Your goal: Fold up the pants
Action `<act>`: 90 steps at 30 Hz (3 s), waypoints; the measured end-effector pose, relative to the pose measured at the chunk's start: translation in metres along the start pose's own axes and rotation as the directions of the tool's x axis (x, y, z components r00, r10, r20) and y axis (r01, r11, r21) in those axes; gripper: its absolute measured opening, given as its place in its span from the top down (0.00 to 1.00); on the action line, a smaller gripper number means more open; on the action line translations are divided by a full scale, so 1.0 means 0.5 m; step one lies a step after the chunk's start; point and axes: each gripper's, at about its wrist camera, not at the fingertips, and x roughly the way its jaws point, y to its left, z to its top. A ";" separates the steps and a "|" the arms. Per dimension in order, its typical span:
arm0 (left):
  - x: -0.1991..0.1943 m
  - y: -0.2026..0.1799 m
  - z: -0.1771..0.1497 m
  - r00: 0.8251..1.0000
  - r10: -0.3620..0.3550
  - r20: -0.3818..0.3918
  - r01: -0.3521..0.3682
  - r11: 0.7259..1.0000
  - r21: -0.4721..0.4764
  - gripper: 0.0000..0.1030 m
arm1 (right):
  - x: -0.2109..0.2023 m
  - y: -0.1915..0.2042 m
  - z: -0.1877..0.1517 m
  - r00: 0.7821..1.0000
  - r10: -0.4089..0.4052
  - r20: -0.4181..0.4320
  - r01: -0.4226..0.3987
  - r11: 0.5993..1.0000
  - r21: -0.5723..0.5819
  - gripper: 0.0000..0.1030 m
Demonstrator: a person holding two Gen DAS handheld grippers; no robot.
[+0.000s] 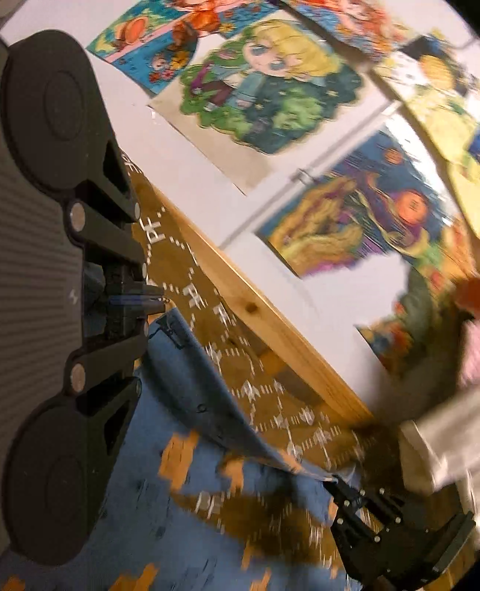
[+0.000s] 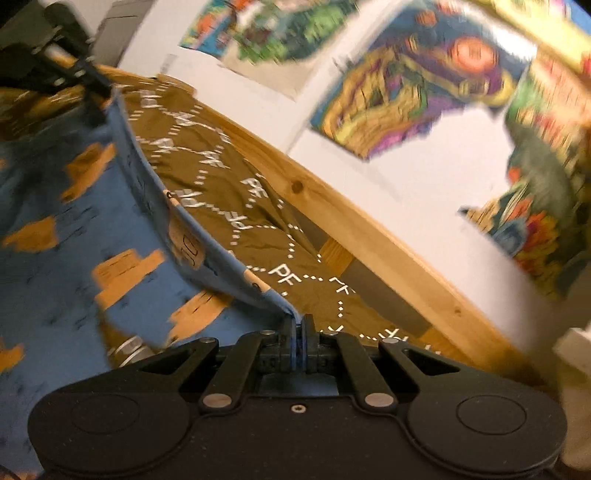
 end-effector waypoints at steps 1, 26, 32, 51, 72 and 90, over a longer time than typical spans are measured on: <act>-0.018 -0.013 -0.006 1.000 -0.010 0.013 0.010 1.000 0.018 0.99 | -0.027 0.019 -0.009 1.000 -0.015 0.010 0.015 1.000 -0.020 0.99; -0.131 -0.220 -0.144 0.980 -0.154 -0.129 0.185 0.942 0.281 0.99 | -0.222 0.277 -0.156 0.997 -0.016 -0.078 0.008 0.995 -0.099 1.00; -0.132 -0.232 -0.155 0.972 -0.171 -0.162 0.214 0.928 0.306 0.90 | -0.230 0.307 -0.171 0.993 0.009 -0.115 -0.023 0.992 -0.121 0.98; -0.125 -0.233 -0.158 0.969 -0.179 -0.170 0.225 0.924 0.310 0.96 | -0.218 0.304 -0.198 0.982 0.068 -0.175 -0.107 0.969 -0.221 0.69; -0.132 -0.195 -0.145 0.969 -0.182 -0.164 0.213 0.957 0.198 0.99 | -0.197 0.316 -0.194 0.981 0.128 -0.148 -0.168 0.939 -0.301 1.00; -0.140 -0.221 -0.187 0.926 -0.273 -0.262 0.346 0.891 0.295 0.99 | -0.276 0.324 -0.184 0.963 0.192 -0.189 -0.240 0.930 -0.278 1.00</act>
